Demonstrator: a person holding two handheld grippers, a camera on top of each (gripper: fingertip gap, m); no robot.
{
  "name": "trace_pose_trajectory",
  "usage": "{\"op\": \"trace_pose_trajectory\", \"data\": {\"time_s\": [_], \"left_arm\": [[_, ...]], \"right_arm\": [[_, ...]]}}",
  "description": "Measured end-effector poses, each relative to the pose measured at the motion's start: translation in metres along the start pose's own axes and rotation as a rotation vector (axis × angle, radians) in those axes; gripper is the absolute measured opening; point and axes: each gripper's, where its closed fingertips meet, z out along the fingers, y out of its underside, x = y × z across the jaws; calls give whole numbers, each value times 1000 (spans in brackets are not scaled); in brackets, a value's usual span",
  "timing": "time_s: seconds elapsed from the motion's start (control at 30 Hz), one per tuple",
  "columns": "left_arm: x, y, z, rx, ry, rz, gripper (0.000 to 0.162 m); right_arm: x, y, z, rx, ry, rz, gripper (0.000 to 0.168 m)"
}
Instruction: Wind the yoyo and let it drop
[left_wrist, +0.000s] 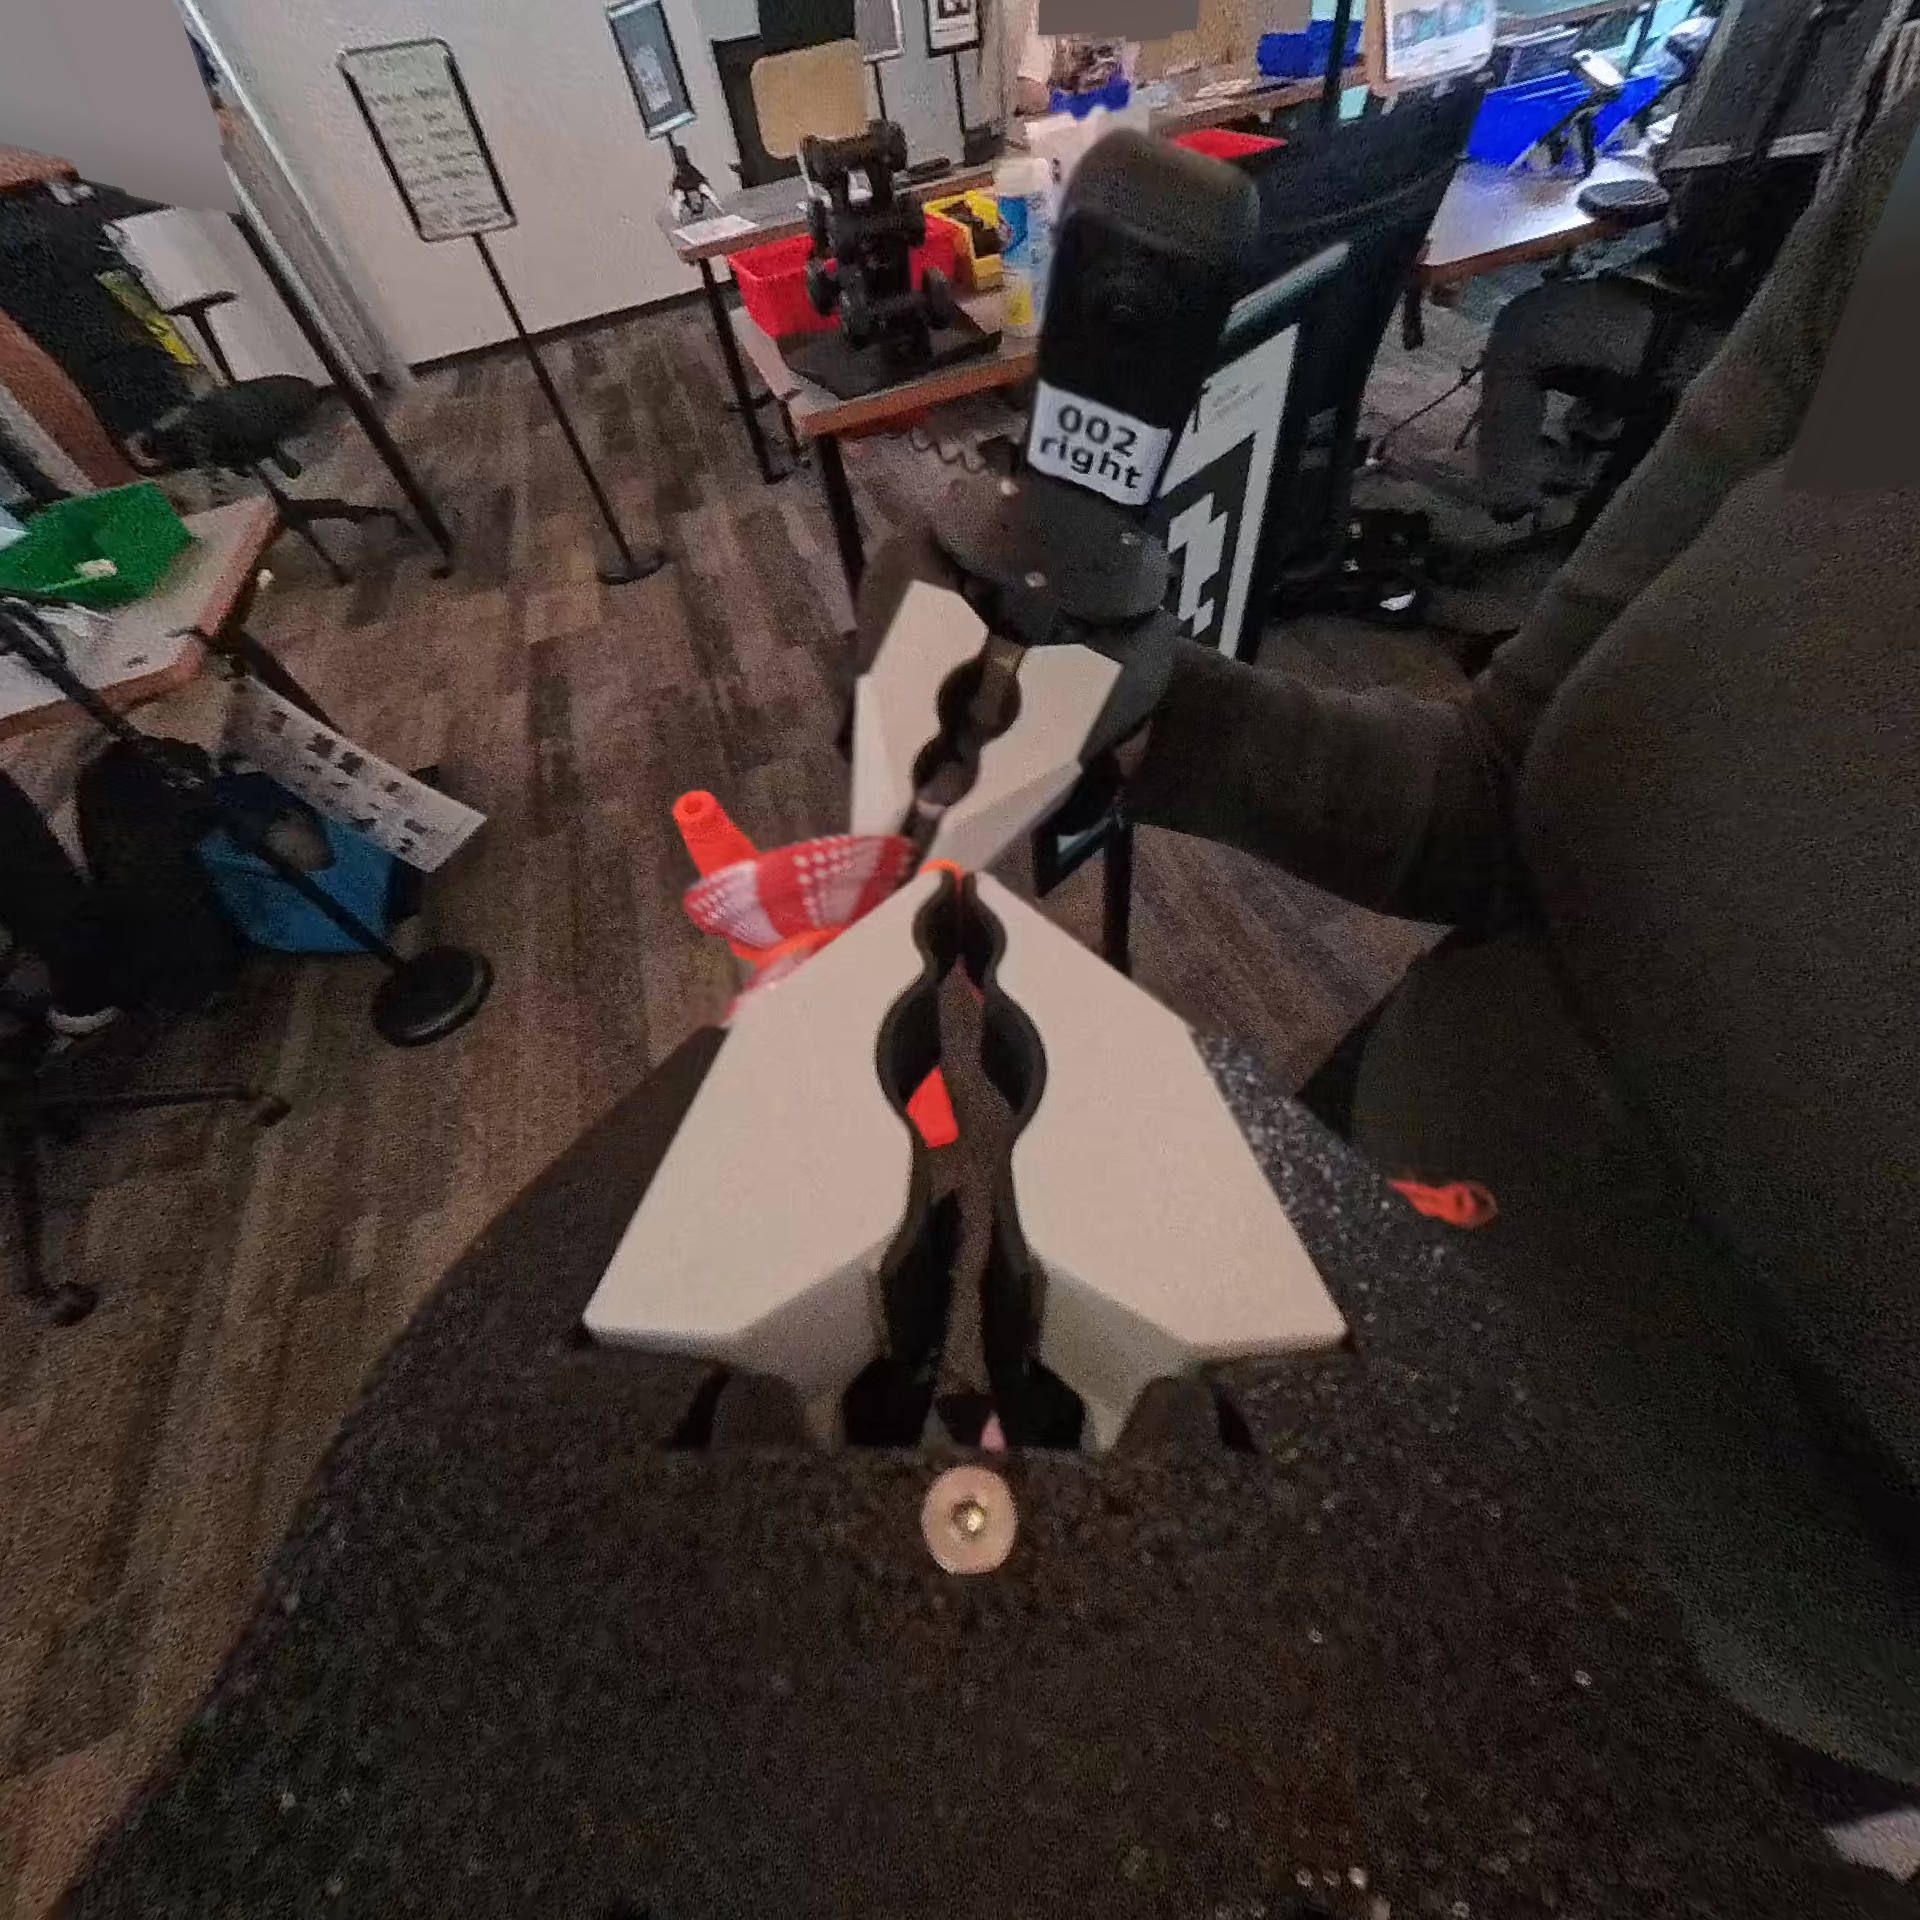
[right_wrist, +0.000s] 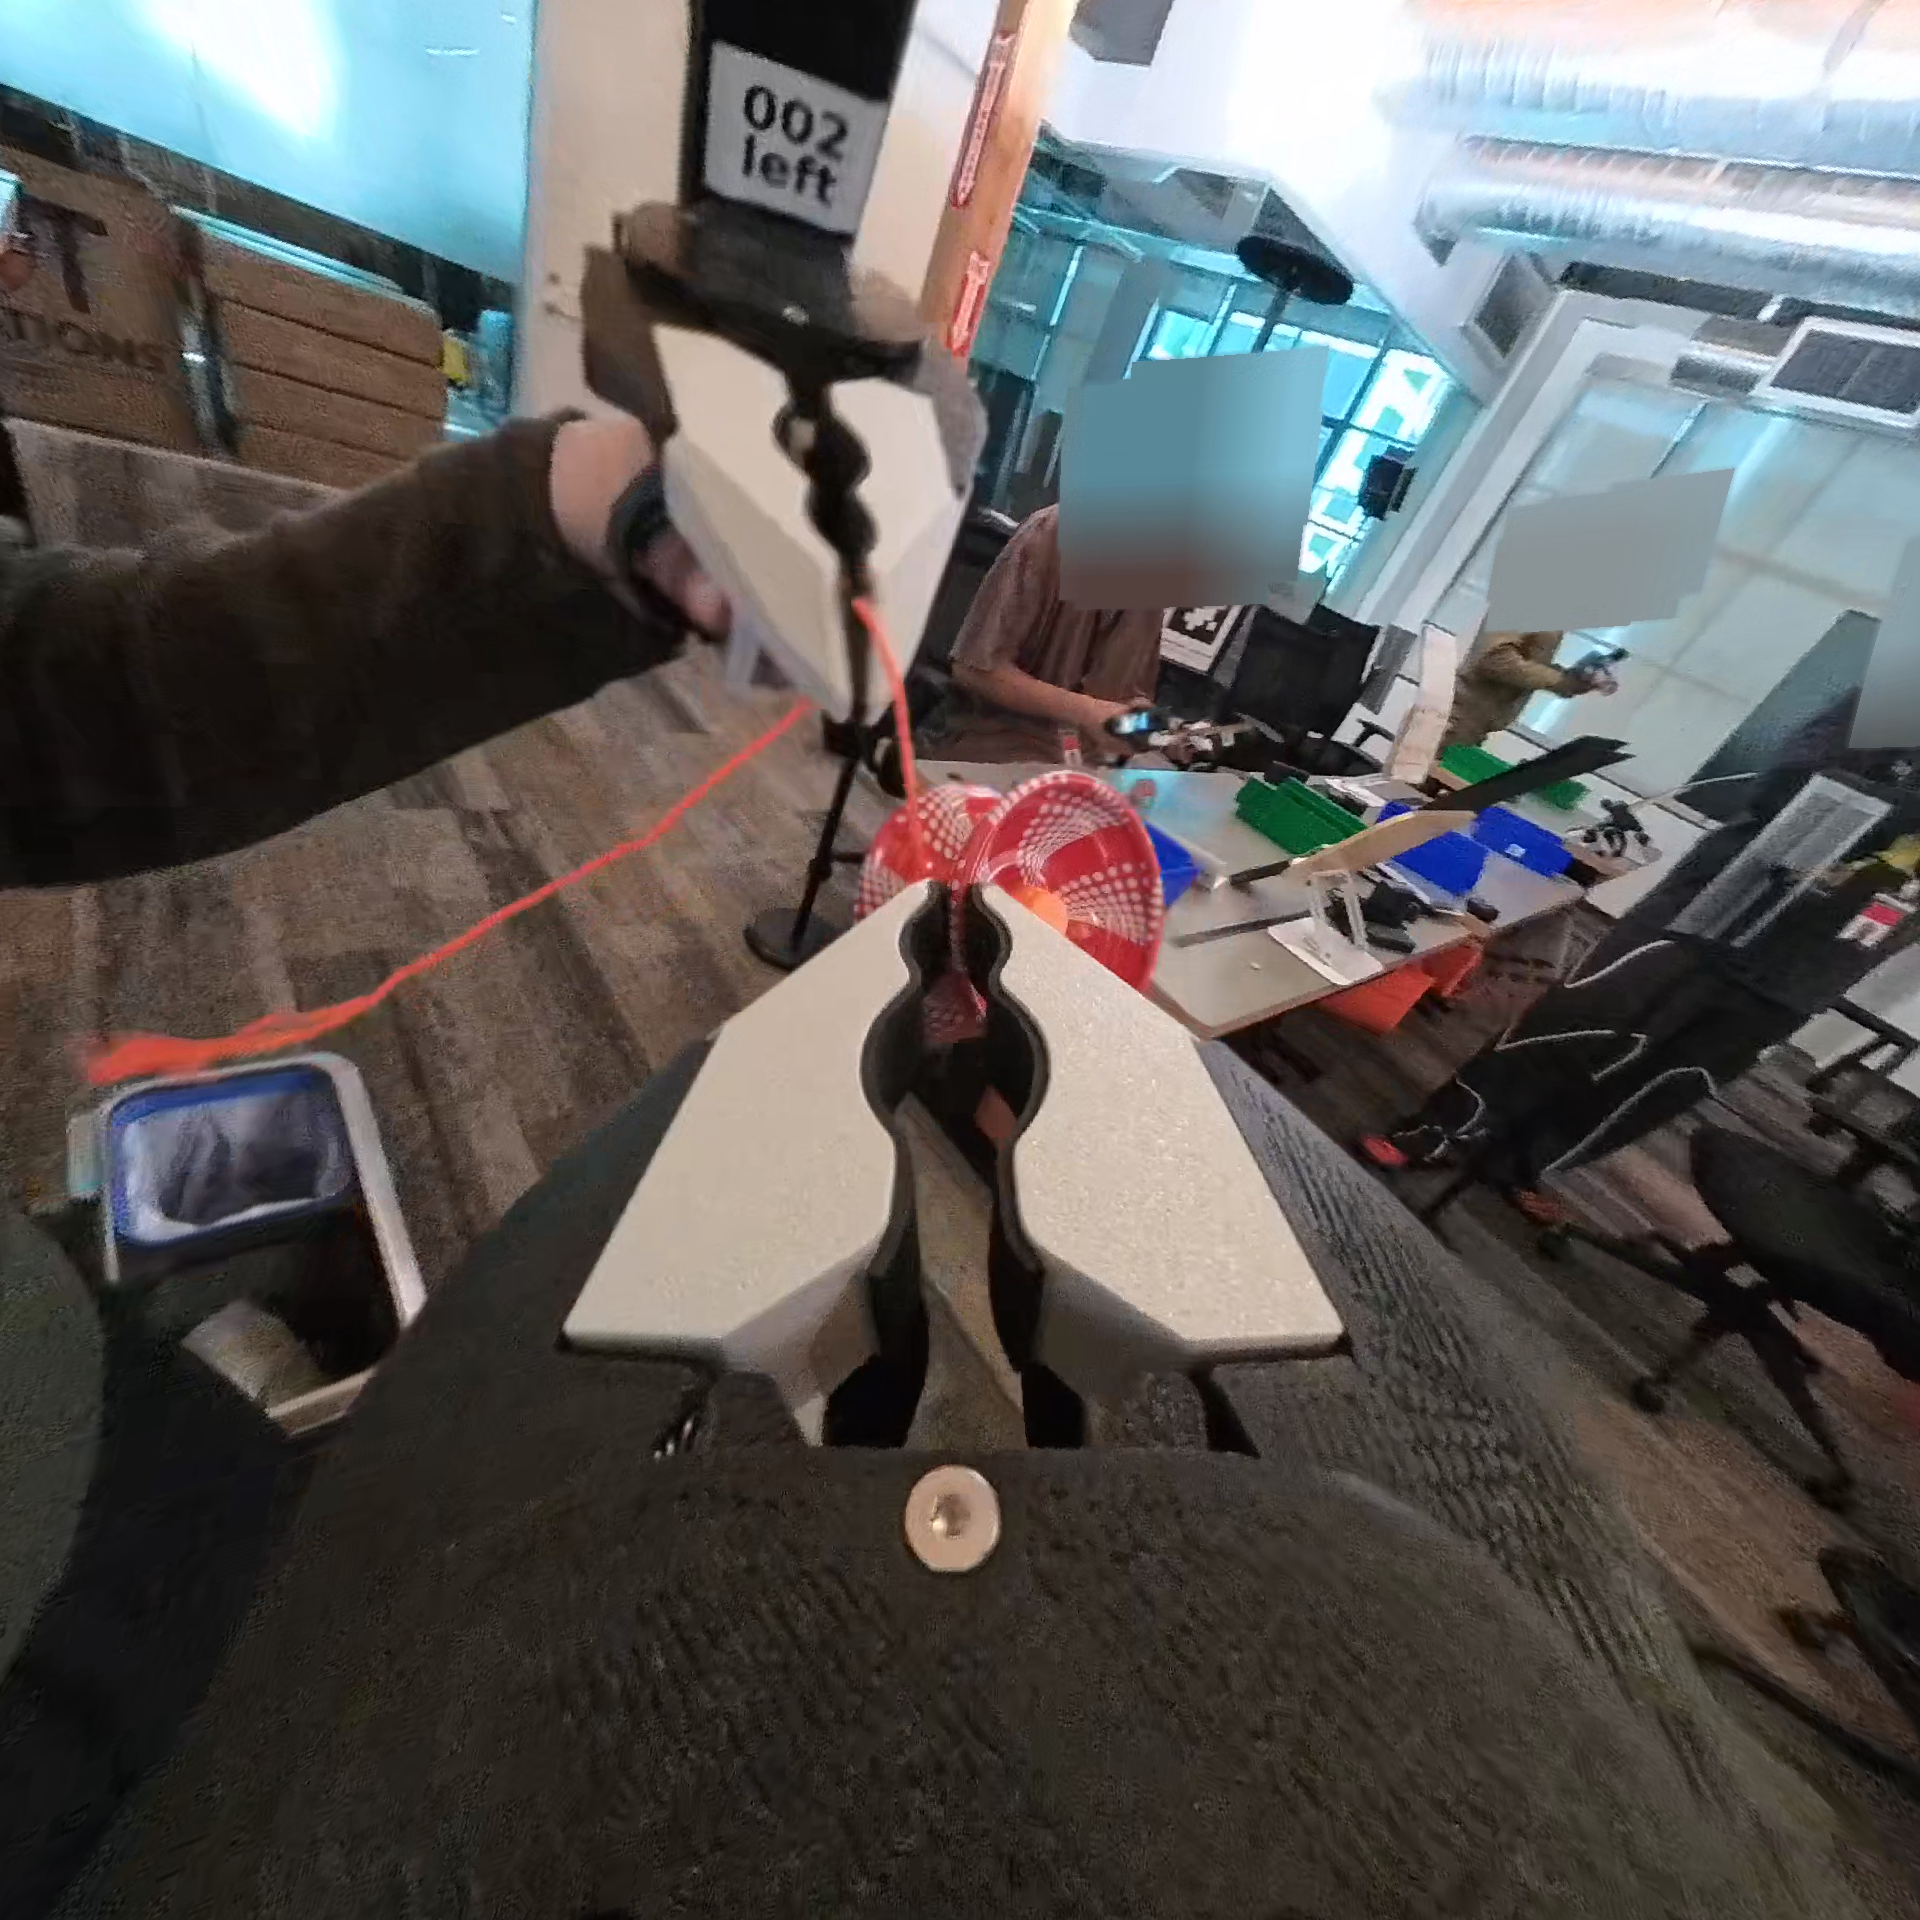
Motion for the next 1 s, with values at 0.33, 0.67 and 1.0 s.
{"op": "trace_pose_trajectory", "data": {"time_s": [0.33, 0.67, 1.0], "left_arm": [[-29, 31, 15, -8, -43, -148, 0], [25, 29, 30, -41, 143, -109, 0], [-43, 32, -11, -312, -213, 105, 0]], "right_arm": [[-17, -56, -8, 333, -171, 152, 1], [32, -2, -12, 55, 184, 49, 1], [-29, -23, -2, 133, -211, 126, 1]]}}
